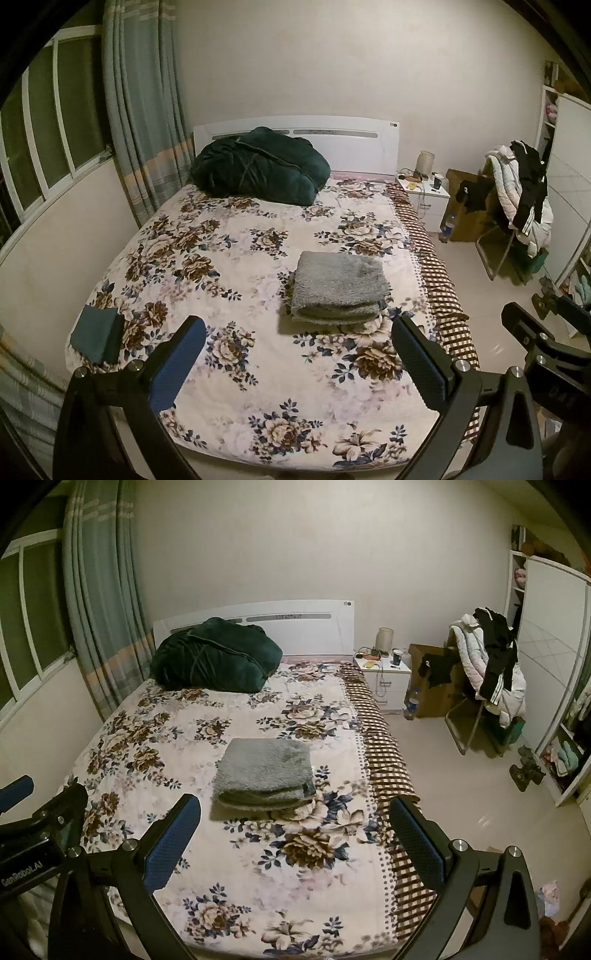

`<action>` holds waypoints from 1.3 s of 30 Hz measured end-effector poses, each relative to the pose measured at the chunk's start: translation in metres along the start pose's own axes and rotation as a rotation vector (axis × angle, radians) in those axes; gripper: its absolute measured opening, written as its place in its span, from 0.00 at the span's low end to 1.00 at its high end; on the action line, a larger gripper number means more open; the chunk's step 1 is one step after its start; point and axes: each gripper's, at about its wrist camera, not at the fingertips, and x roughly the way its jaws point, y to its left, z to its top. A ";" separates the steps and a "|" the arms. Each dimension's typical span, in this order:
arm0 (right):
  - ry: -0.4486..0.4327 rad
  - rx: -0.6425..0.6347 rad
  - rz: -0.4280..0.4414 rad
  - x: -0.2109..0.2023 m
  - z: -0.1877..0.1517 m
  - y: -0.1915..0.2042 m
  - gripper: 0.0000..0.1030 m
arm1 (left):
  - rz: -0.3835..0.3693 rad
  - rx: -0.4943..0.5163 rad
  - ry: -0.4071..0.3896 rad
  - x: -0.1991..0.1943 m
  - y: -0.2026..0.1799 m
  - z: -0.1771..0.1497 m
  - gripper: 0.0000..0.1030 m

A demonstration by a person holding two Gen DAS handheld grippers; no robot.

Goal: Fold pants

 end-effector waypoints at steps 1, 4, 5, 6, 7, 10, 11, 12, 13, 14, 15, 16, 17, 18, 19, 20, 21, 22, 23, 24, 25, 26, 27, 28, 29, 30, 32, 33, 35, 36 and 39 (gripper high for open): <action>0.000 -0.006 -0.001 0.001 0.001 0.001 1.00 | 0.000 0.000 -0.002 -0.001 0.000 0.000 1.00; 0.001 -0.001 -0.001 0.001 -0.002 0.002 1.00 | -0.001 0.000 -0.003 -0.001 0.000 0.000 1.00; 0.001 0.000 -0.001 0.000 -0.004 0.002 1.00 | -0.001 0.001 -0.004 -0.001 0.000 0.000 1.00; 0.001 0.001 0.001 0.000 -0.004 0.002 1.00 | 0.000 0.001 -0.007 -0.002 0.000 0.001 1.00; 0.002 0.000 0.004 0.000 -0.003 0.002 1.00 | 0.001 0.000 -0.008 -0.002 -0.001 0.002 1.00; 0.000 0.001 0.006 0.000 -0.004 0.002 1.00 | 0.001 0.002 -0.005 -0.002 -0.001 0.001 1.00; 0.000 0.001 0.007 0.000 -0.003 0.003 1.00 | 0.000 0.002 -0.004 -0.003 0.000 0.001 1.00; 0.001 0.001 0.008 0.000 -0.003 0.002 1.00 | 0.002 0.001 -0.006 -0.002 -0.001 0.001 1.00; 0.002 0.002 0.010 0.000 -0.003 0.002 1.00 | 0.001 0.002 -0.008 -0.002 -0.001 0.001 1.00; 0.002 0.003 0.011 0.000 -0.004 0.002 1.00 | -0.003 0.002 -0.006 -0.002 -0.001 0.001 1.00; 0.001 0.001 0.012 0.000 -0.004 0.002 1.00 | -0.004 -0.001 -0.004 -0.002 -0.001 0.001 1.00; 0.003 0.000 0.011 0.000 -0.004 0.002 1.00 | -0.005 -0.002 -0.002 -0.003 -0.001 0.001 1.00; 0.002 0.003 0.010 -0.001 -0.004 0.002 1.00 | -0.003 0.000 -0.001 -0.003 -0.001 0.002 1.00; 0.001 0.004 0.011 -0.001 -0.004 0.002 1.00 | -0.001 0.000 0.000 -0.004 -0.001 0.001 1.00; 0.002 0.001 0.010 0.000 -0.004 0.002 1.00 | -0.002 0.000 0.001 -0.004 -0.001 0.002 1.00; 0.003 0.002 0.010 -0.001 -0.004 0.001 1.00 | -0.001 -0.001 0.000 -0.005 -0.001 0.002 1.00; 0.006 0.003 0.009 -0.001 -0.004 0.000 1.00 | 0.000 0.000 -0.002 -0.005 -0.002 0.002 1.00; 0.007 0.002 0.007 0.000 -0.005 0.002 1.00 | -0.002 0.000 0.000 -0.004 -0.002 0.002 1.00; 0.008 0.002 0.003 0.000 -0.006 0.002 1.00 | -0.003 0.000 0.000 -0.004 -0.002 0.002 1.00; 0.008 0.002 0.001 -0.001 -0.008 0.004 1.00 | 0.000 0.001 -0.001 -0.004 -0.002 0.002 1.00; 0.009 0.003 -0.001 0.000 -0.009 0.006 1.00 | 0.001 0.002 -0.001 -0.004 -0.002 0.002 1.00; 0.010 0.005 -0.004 0.000 -0.010 0.006 1.00 | 0.000 0.000 0.001 -0.004 -0.002 0.001 1.00; 0.012 0.006 -0.005 0.001 -0.009 0.007 1.00 | 0.000 0.000 0.001 -0.005 -0.002 0.002 1.00; 0.013 0.009 -0.006 0.002 -0.009 0.006 1.00 | 0.001 0.000 -0.002 -0.005 -0.002 0.001 1.00; 0.014 0.013 -0.007 0.002 -0.009 0.006 1.00 | 0.001 0.000 -0.003 -0.005 -0.002 0.002 1.00; 0.013 0.017 -0.008 0.002 -0.010 0.006 1.00 | 0.000 0.000 -0.001 -0.004 -0.002 0.002 1.00; 0.012 0.021 -0.010 0.002 -0.010 0.006 1.00 | 0.003 0.000 -0.001 -0.005 -0.003 0.001 1.00; 0.011 0.021 -0.009 0.002 -0.010 0.006 1.00 | 0.002 0.001 -0.001 -0.005 -0.003 0.001 1.00; 0.010 0.023 -0.012 0.001 -0.010 0.006 1.00 | 0.002 0.001 -0.001 -0.005 -0.003 0.001 1.00; 0.010 0.023 -0.011 0.002 -0.010 0.005 1.00 | 0.003 -0.001 -0.002 -0.005 -0.003 0.000 1.00; 0.007 0.026 -0.014 0.001 -0.010 0.006 1.00 | 0.005 -0.001 -0.002 -0.005 -0.003 -0.001 1.00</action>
